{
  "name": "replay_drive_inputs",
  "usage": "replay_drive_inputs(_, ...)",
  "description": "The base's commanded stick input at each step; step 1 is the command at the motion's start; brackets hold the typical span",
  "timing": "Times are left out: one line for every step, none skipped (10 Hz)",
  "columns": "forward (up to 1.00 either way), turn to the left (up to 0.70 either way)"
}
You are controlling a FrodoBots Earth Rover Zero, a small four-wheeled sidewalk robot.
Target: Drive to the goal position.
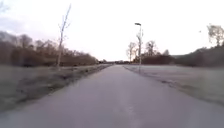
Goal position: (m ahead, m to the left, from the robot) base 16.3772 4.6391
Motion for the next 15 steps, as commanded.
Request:
replay_drive_inputs(1.00, 0.01)
replay_drive_inputs(1.00, 0.01)
replay_drive_inputs(1.00, 0.01)
replay_drive_inputs(1.00, 0.01)
replay_drive_inputs(1.00, 0.01)
replay_drive_inputs(1.00, 0.01)
replay_drive_inputs(1.00, 0.01)
replay_drive_inputs(1.00, 0.01)
replay_drive_inputs(1.00, 0.01)
replay_drive_inputs(1.00, 0.01)
replay_drive_inputs(1.00, 0.01)
replay_drive_inputs(1.00, 0.01)
replay_drive_inputs(1.00, 0.01)
replay_drive_inputs(1.00, 0.01)
replay_drive_inputs(1.00, 0.01)
